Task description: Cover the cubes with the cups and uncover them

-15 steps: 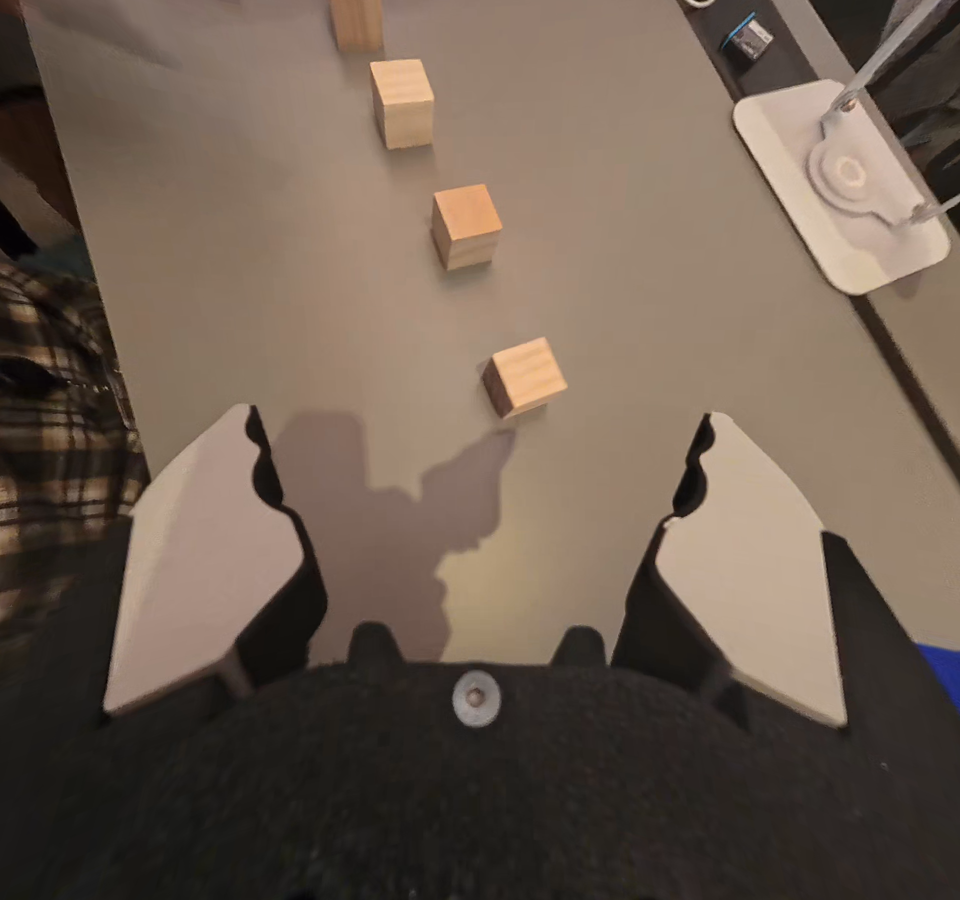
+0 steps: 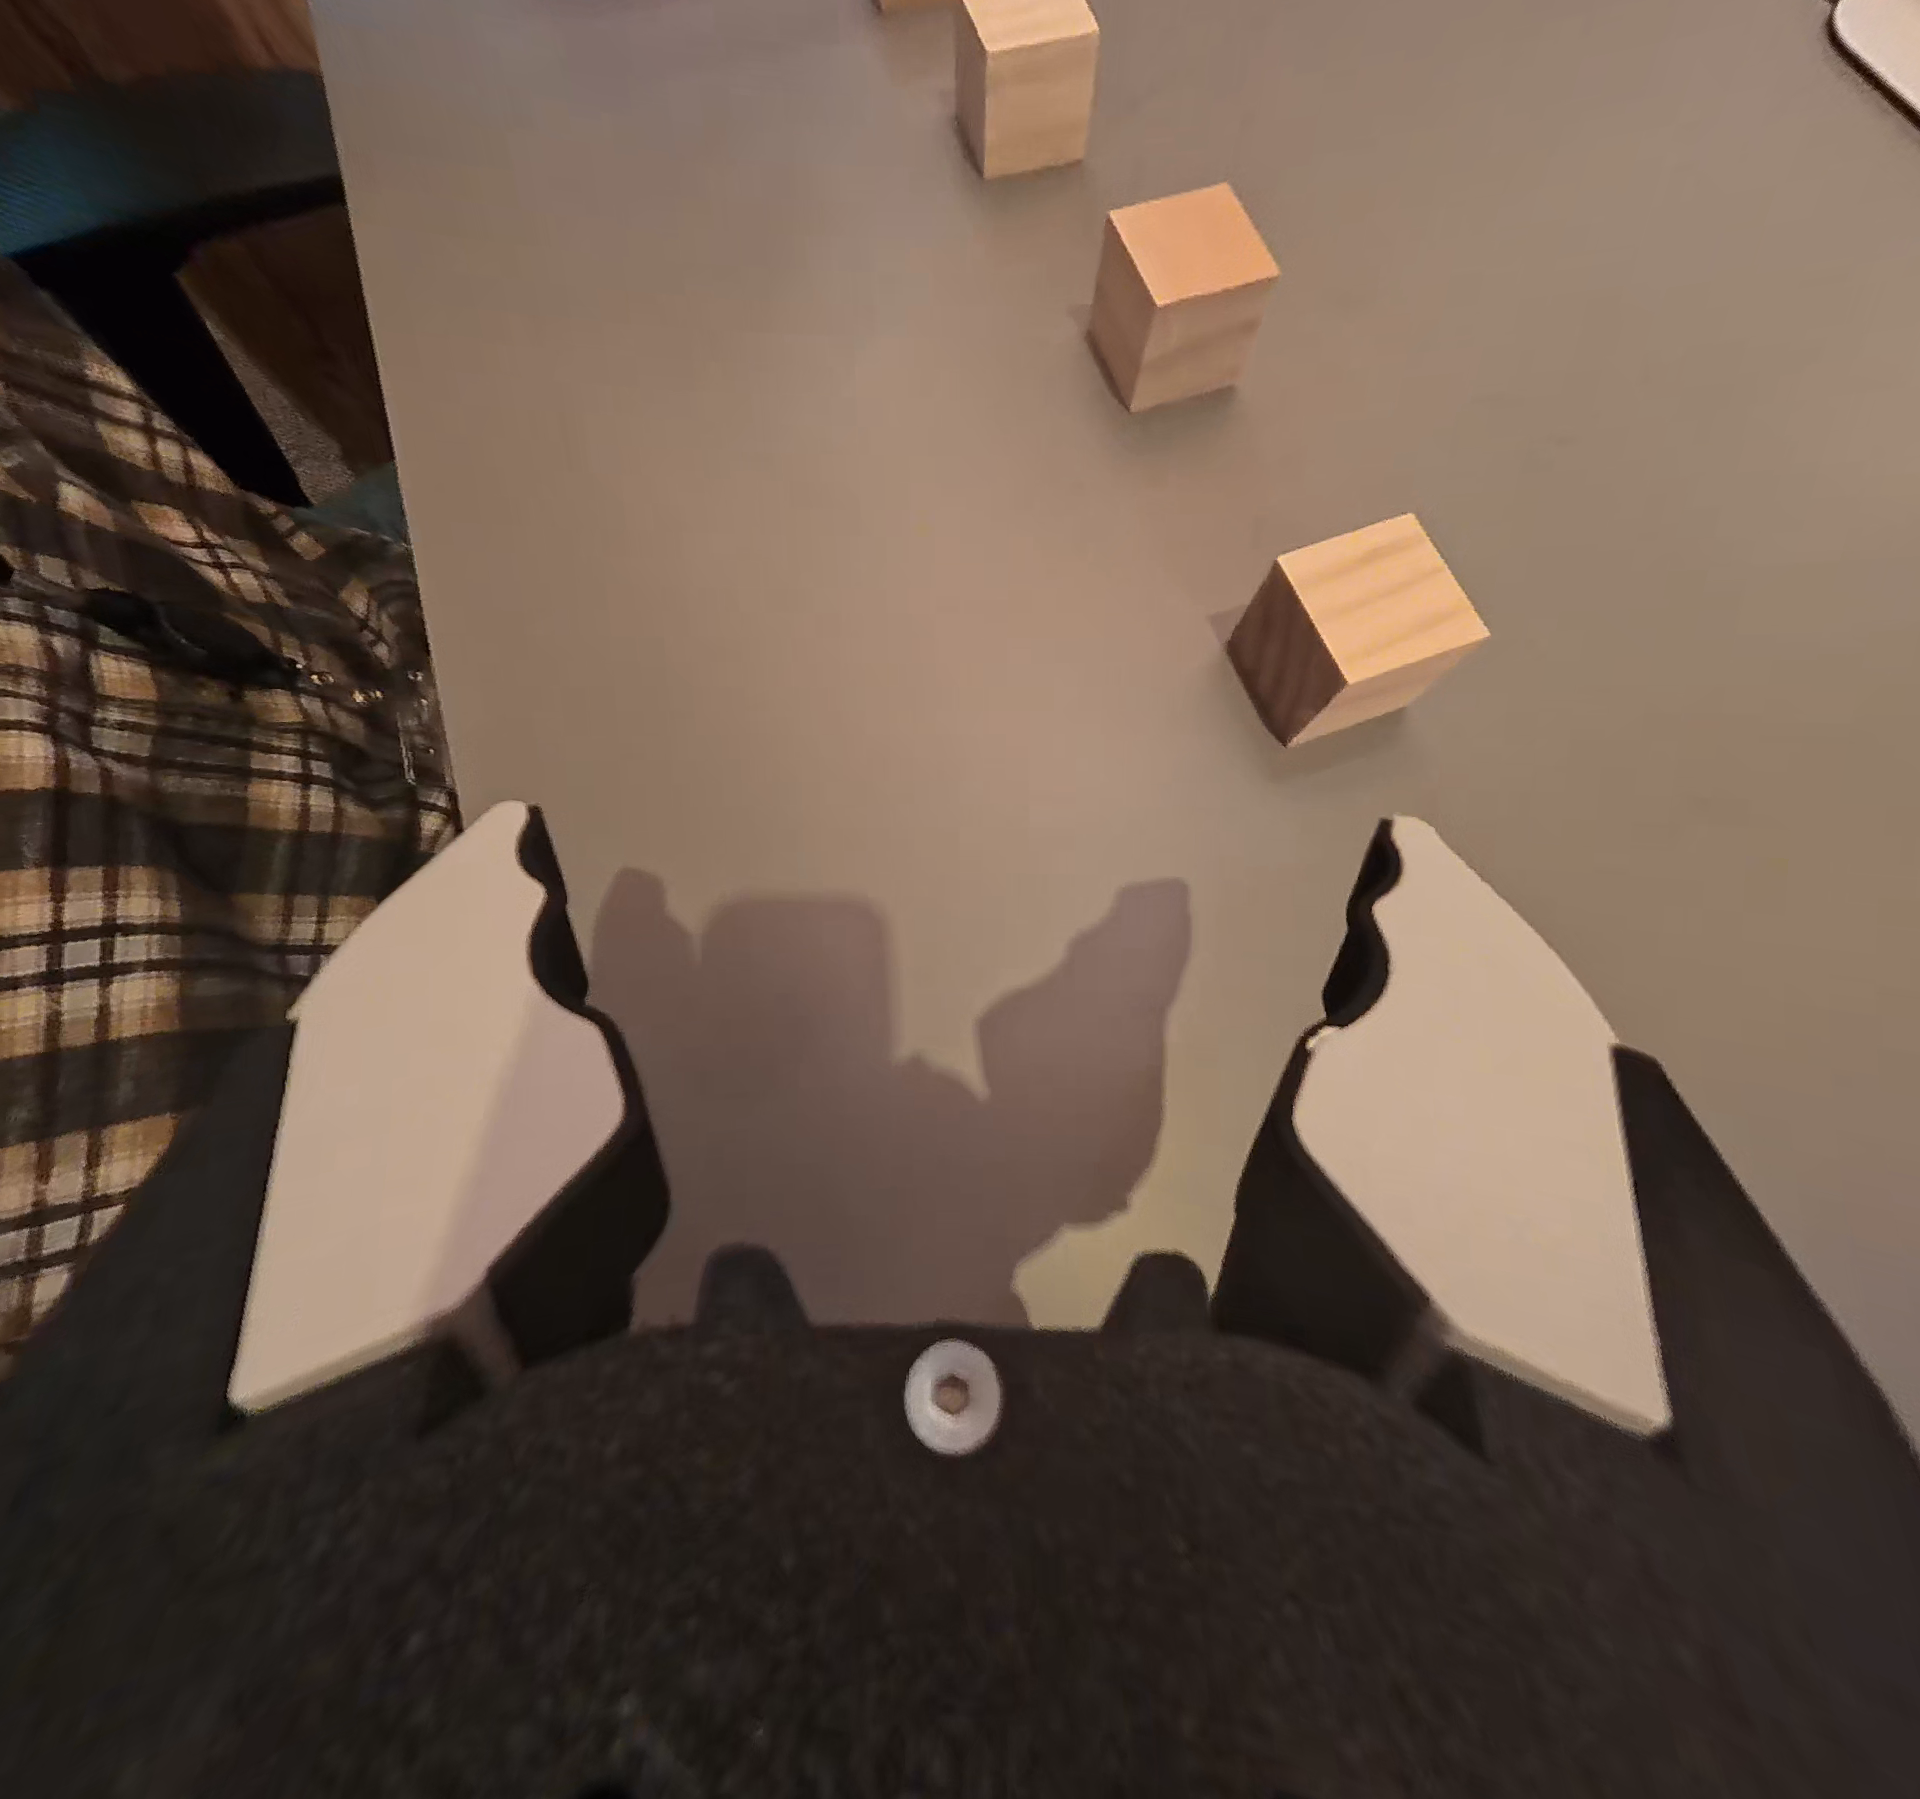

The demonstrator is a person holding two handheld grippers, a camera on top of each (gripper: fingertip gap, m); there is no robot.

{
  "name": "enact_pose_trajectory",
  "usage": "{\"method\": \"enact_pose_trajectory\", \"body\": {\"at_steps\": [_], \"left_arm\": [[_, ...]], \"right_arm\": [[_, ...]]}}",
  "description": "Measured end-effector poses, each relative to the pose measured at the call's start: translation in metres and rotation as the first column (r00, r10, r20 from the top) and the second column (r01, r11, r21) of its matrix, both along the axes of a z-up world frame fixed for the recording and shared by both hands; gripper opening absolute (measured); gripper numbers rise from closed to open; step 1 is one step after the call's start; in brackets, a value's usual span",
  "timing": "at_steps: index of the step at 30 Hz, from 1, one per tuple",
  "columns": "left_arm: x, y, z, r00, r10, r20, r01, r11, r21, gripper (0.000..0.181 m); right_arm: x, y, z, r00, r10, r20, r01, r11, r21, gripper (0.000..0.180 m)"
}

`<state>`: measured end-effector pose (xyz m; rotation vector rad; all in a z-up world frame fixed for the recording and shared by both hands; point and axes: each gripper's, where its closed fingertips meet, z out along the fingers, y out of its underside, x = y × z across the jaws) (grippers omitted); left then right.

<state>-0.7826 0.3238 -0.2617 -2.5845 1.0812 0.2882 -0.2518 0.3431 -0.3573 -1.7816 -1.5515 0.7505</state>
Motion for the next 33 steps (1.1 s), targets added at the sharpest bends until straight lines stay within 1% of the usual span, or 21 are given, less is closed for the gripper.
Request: {"method": "enact_pose_trajectory", "body": {"at_steps": [3, 6, 14, 18, 21, 26, 33], "left_arm": [[-0.014, 0.010, -0.018, 1.000, 0.011, 0.004, -0.011, 0.996, -0.092, 0.040], [-0.024, 0.019, -0.028, 1.000, 0.020, 0.004, -0.019, 0.991, -0.133, 0.036], [-0.037, 0.033, -0.037, 0.999, 0.040, 0.003, -0.039, 0.986, -0.163, 0.023], [-0.038, 0.033, -0.039, 0.999, 0.040, -0.005, -0.040, 0.984, -0.174, 0.015], [-0.035, 0.032, -0.040, 0.999, 0.042, 0.022, -0.038, 0.982, -0.183, 0.004], [-0.037, 0.029, -0.040, 0.998, 0.058, 0.021, -0.053, 0.977, -0.207, 0.003], [-0.037, 0.030, -0.035, 0.997, 0.069, 0.016, -0.065, 0.979, -0.193, 0.003]], "right_arm": [[-0.001, -0.004, 0.001, 1.000, 0.010, -0.016, -0.010, 1.000, -0.012, 0.137], [0.002, -0.006, -0.003, 1.000, 0.008, 0.000, -0.008, 1.000, -0.022, 0.137], [0.010, -0.007, -0.010, 1.000, -0.003, 0.023, 0.004, 0.999, -0.046, 0.137], [0.009, -0.005, -0.012, 1.000, -0.004, 0.021, 0.005, 0.999, -0.053, 0.136], [0.008, -0.005, -0.013, 1.000, -0.001, 0.020, 0.002, 0.998, -0.057, 0.135], [0.007, -0.007, -0.016, 1.000, 0.006, 0.022, -0.005, 0.998, -0.065, 0.134], [0.006, -0.012, -0.020, 1.000, 0.016, 0.021, -0.014, 0.996, -0.084, 0.132]]}}
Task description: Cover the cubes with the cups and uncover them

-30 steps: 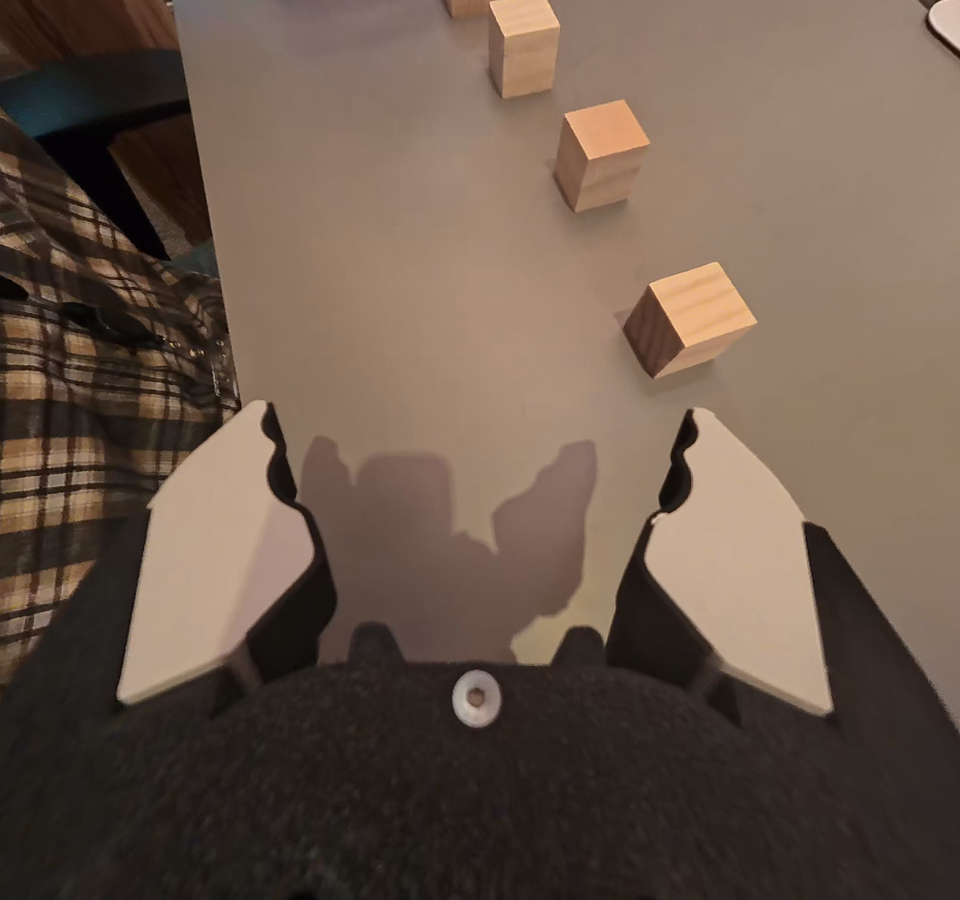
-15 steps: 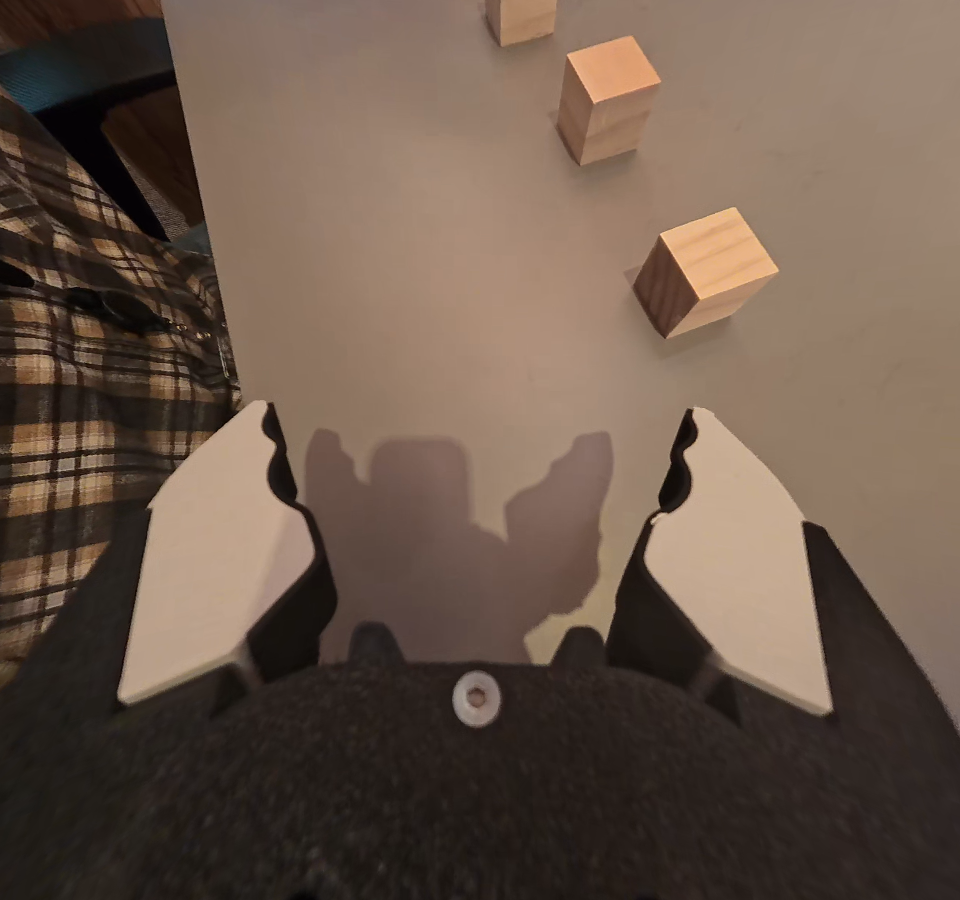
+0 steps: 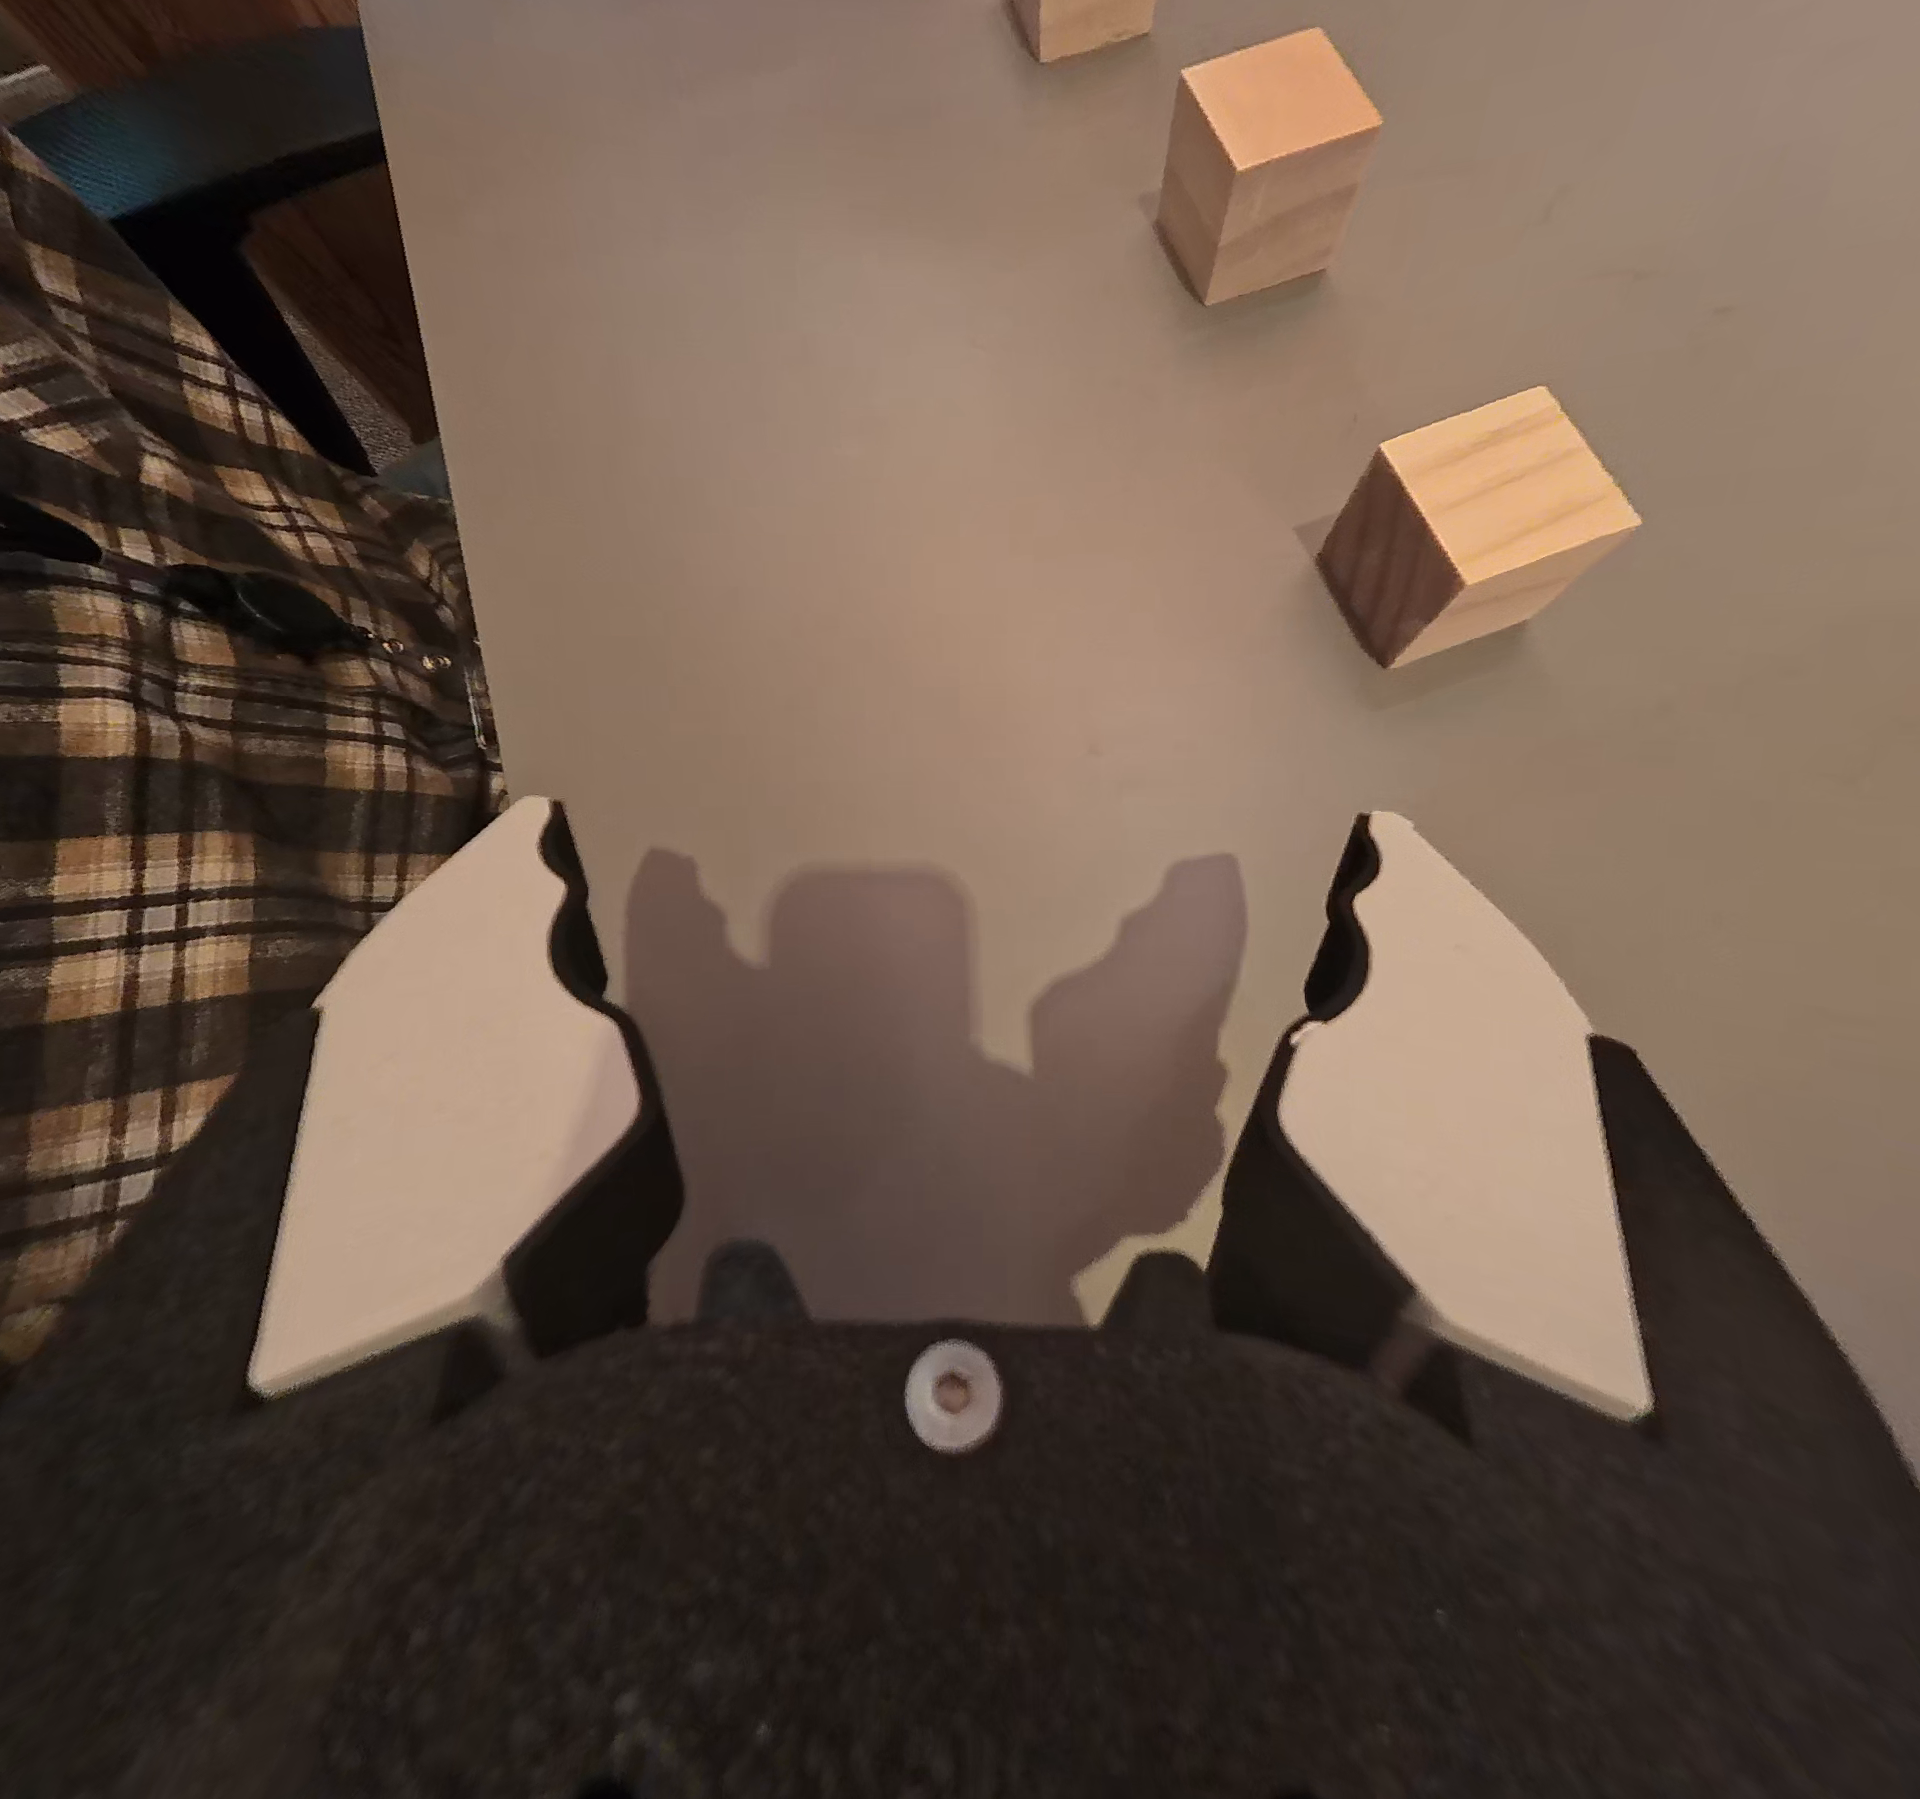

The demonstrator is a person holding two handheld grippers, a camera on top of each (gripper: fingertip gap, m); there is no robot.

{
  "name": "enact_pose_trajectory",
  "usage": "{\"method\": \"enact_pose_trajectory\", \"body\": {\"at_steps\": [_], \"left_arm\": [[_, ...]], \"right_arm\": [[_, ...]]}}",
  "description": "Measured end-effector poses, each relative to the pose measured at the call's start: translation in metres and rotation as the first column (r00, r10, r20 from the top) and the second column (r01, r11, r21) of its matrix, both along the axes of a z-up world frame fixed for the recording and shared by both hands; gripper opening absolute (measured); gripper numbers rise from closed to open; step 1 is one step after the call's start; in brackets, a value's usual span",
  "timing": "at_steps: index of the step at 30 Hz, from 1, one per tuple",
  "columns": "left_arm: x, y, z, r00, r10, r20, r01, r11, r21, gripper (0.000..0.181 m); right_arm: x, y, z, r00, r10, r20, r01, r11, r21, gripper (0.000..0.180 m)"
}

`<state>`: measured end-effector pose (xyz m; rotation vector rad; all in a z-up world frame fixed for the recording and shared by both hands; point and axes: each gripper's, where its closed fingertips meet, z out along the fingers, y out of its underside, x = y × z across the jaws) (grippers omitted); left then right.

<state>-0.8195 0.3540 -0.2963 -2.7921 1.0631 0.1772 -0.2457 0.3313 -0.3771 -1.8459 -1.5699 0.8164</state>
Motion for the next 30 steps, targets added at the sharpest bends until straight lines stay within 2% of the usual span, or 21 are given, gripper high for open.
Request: {"method": "enact_pose_trajectory", "body": {"at_steps": [9, 30], "left_arm": [[0.002, 0.001, 0.015, 1.000, -0.003, -0.014, 0.003, 0.999, 0.039, 0.002], [0.008, 0.001, 0.025, 0.999, -0.003, -0.051, 0.007, 0.998, 0.064, 0.003]], "right_arm": [[-0.002, -0.006, -0.004, 1.000, 0.022, 0.000, -0.022, 1.000, -0.019, 0.127], [-0.003, -0.015, -0.014, 0.999, 0.047, 0.002, -0.047, 0.996, -0.072, 0.121]]}}
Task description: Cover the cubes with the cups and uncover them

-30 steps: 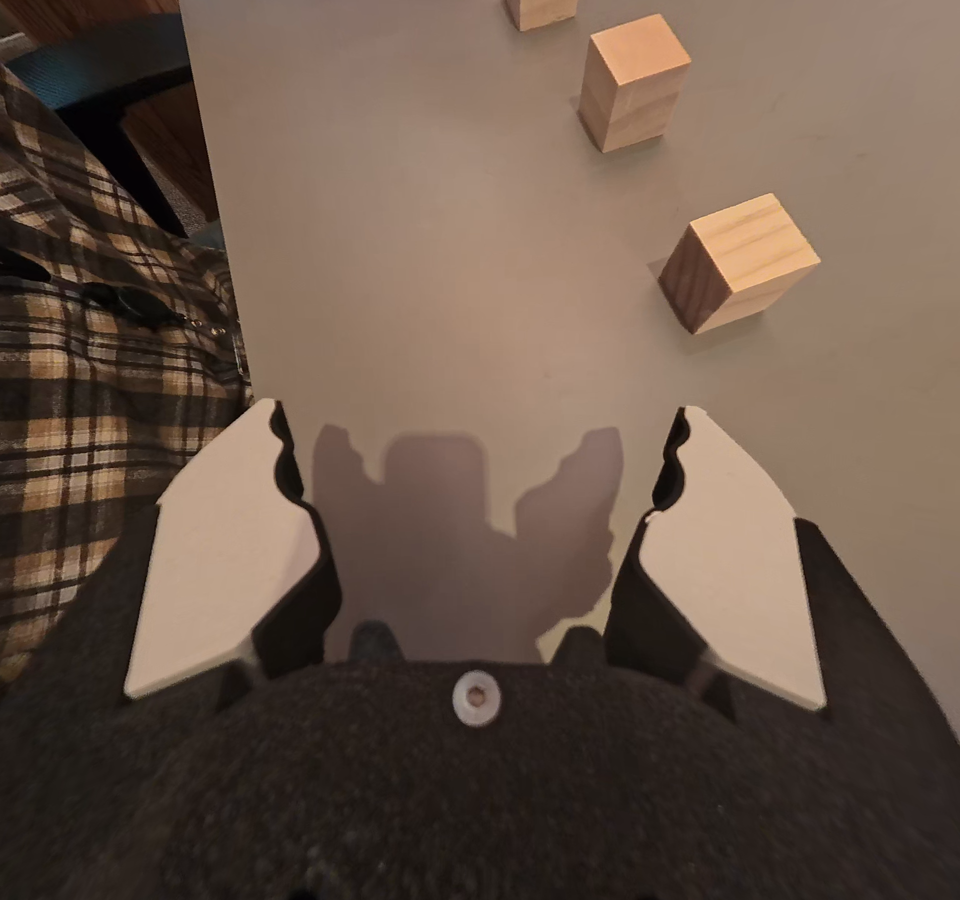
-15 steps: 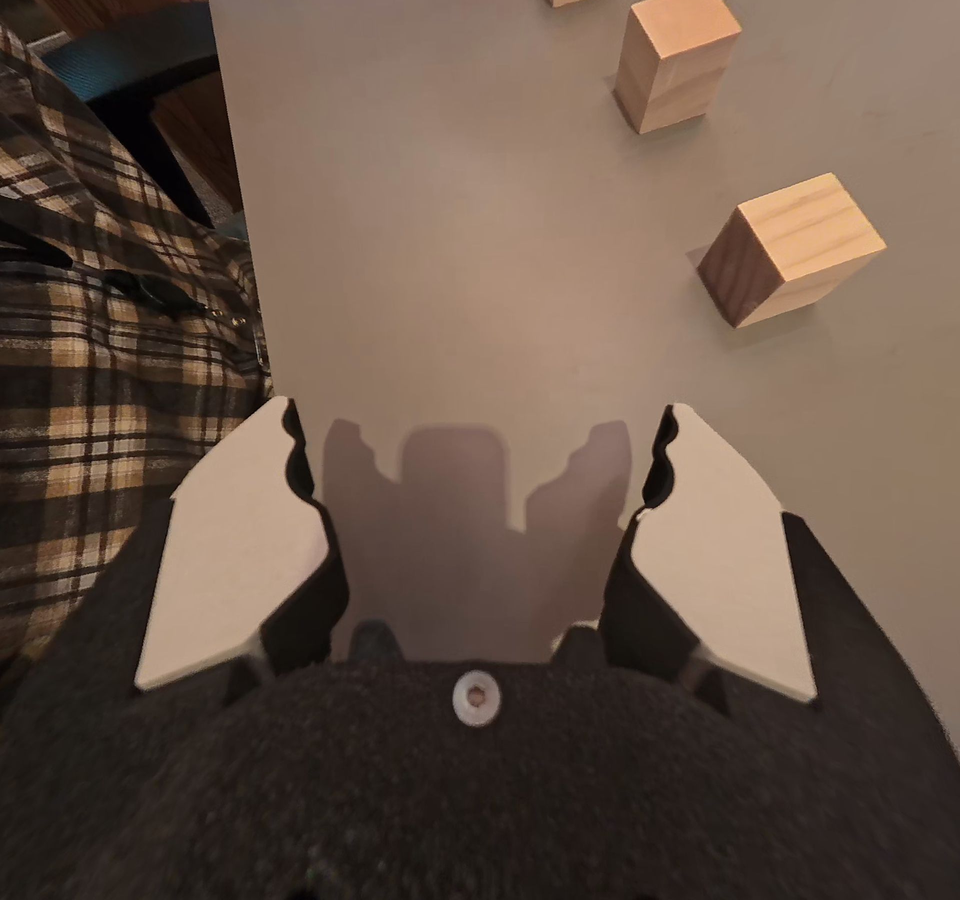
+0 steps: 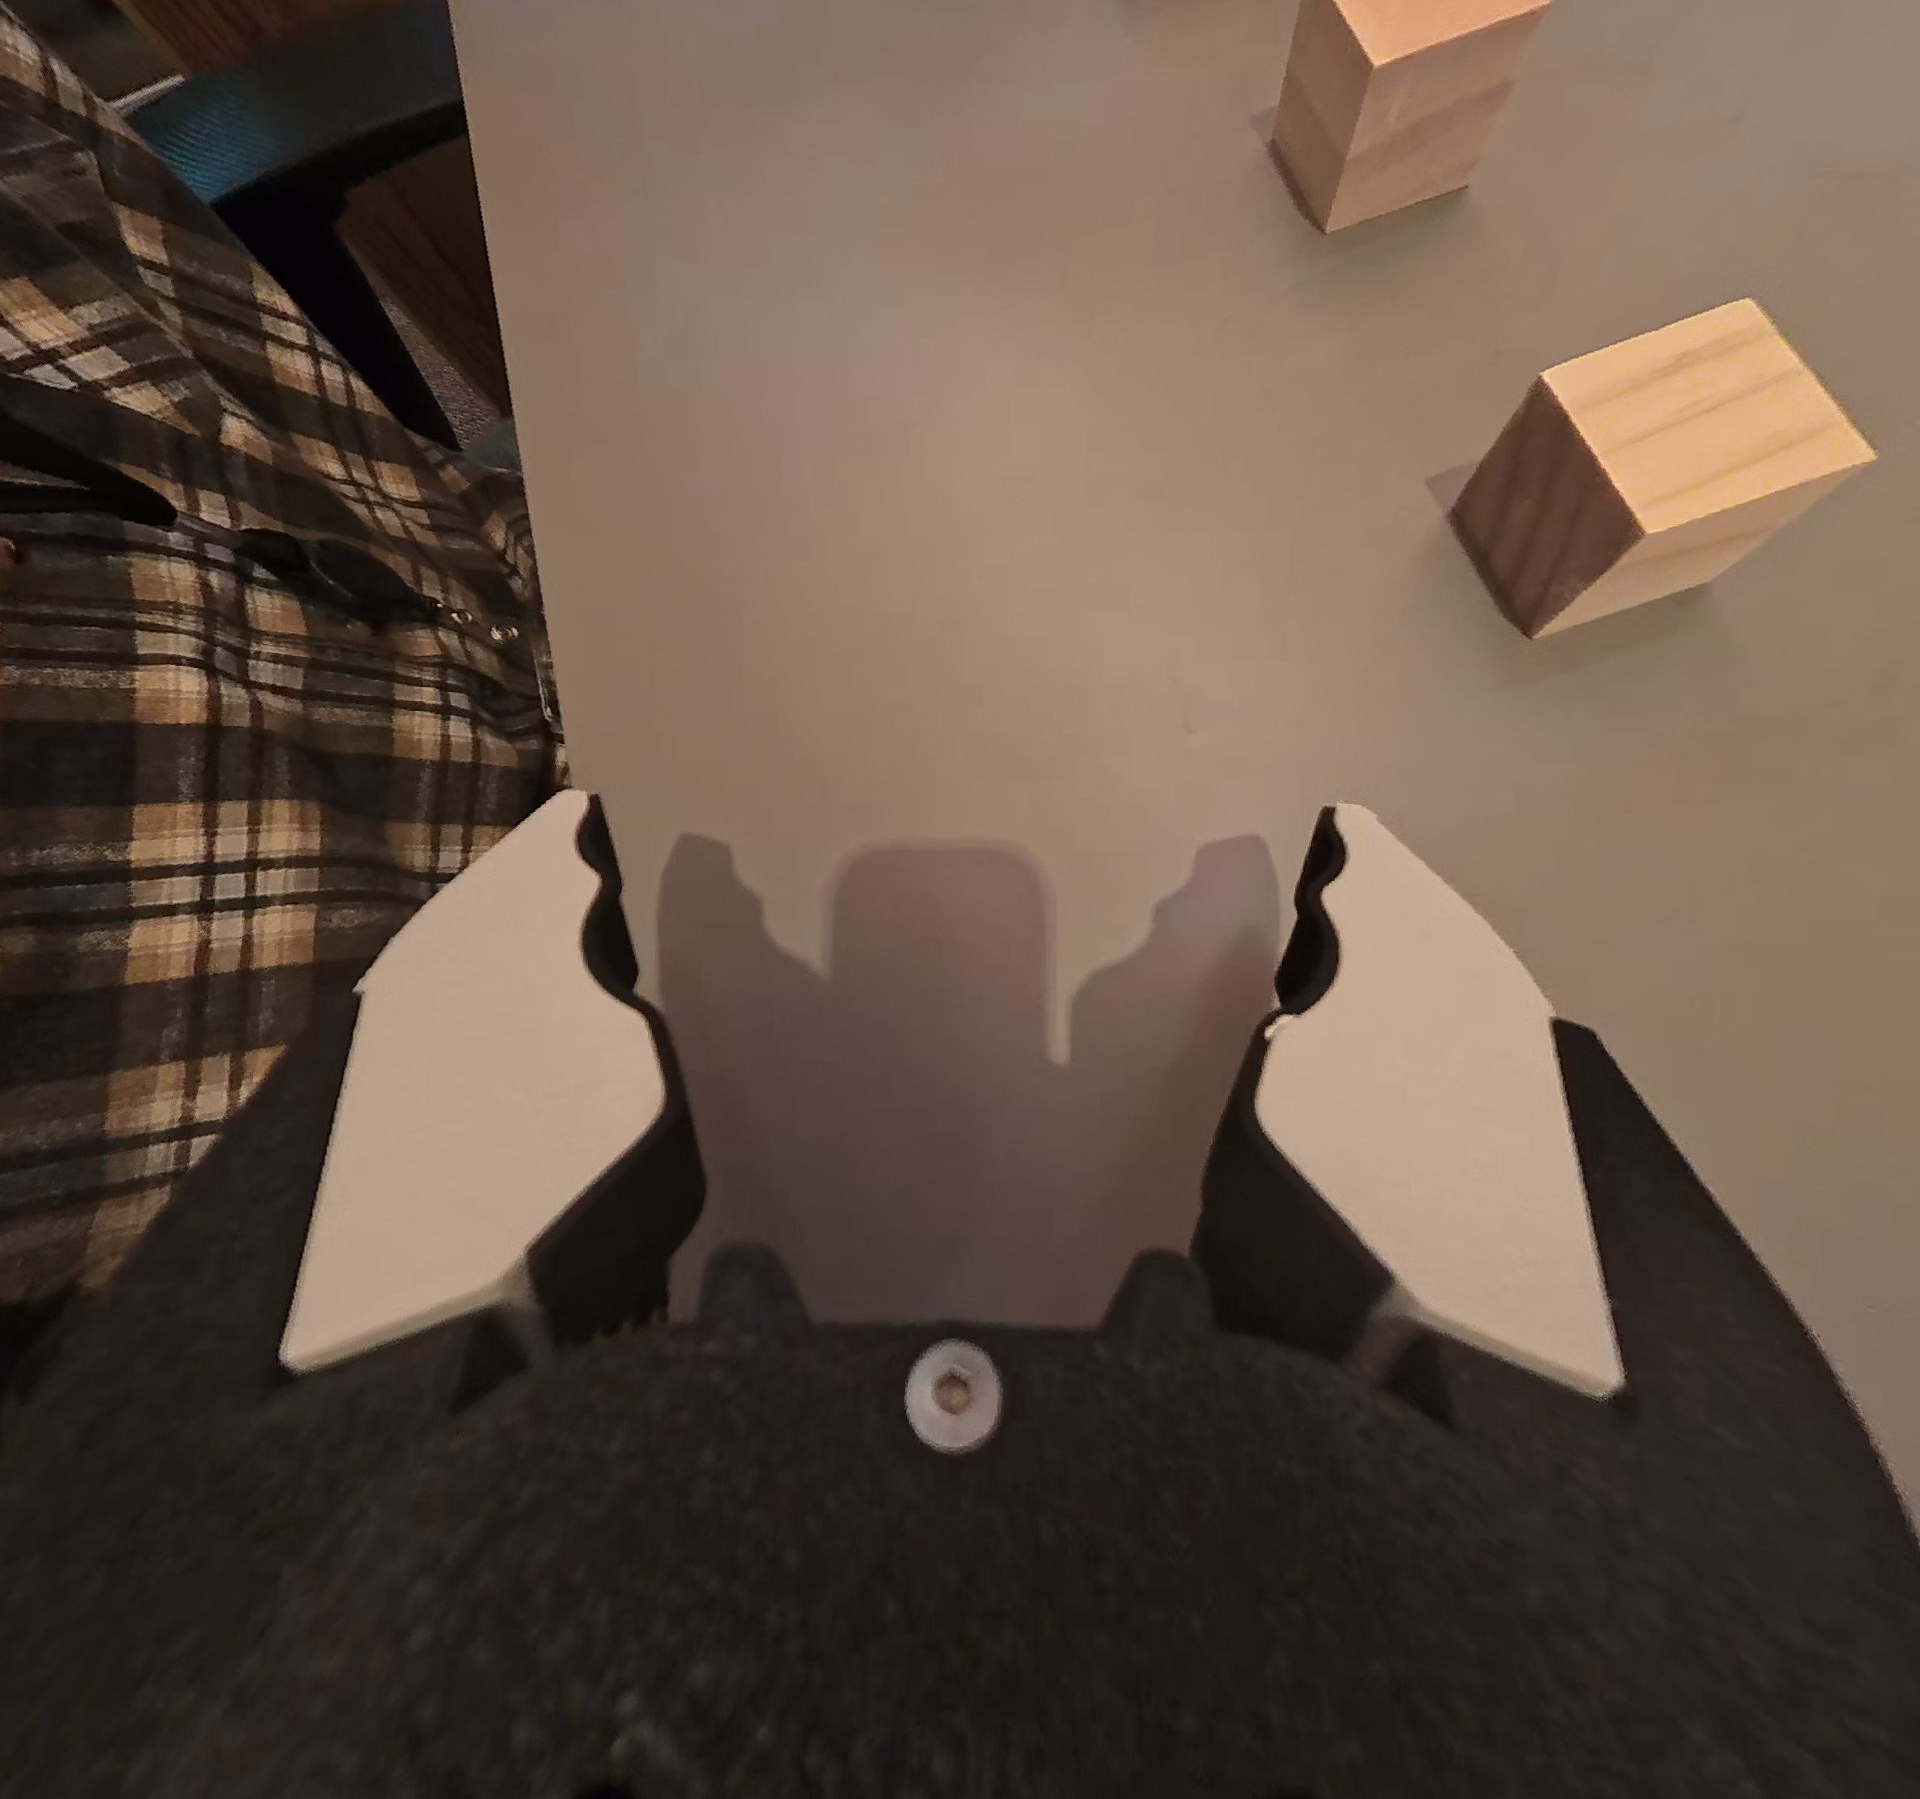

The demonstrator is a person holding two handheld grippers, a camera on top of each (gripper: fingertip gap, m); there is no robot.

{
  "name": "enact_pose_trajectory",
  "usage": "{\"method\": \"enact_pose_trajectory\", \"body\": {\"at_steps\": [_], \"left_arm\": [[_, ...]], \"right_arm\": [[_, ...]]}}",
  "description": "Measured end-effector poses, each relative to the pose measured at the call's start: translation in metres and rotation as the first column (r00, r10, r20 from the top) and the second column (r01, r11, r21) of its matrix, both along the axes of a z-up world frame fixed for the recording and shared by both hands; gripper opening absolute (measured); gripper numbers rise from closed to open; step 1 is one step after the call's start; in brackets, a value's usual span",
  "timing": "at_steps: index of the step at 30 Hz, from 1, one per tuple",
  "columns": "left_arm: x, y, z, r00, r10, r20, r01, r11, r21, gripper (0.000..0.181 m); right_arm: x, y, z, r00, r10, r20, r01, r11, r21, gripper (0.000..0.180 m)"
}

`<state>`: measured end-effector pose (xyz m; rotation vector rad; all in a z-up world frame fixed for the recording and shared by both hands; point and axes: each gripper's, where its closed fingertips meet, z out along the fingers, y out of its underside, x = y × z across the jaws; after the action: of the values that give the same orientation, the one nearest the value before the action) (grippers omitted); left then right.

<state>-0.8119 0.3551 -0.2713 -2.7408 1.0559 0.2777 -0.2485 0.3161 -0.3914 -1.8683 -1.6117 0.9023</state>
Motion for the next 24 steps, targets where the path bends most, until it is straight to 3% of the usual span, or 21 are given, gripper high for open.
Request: {"method": "enact_pose_trajectory", "body": {"at_steps": [24], "left_arm": [[0.004, -0.012, -0.002, 0.999, 0.020, 0.035, -0.017, 0.996, -0.088, 0.003]], "right_arm": [[-0.005, -0.009, -0.007, 0.999, 0.039, 0.017, -0.038, 0.998, -0.047, 0.113]]}}
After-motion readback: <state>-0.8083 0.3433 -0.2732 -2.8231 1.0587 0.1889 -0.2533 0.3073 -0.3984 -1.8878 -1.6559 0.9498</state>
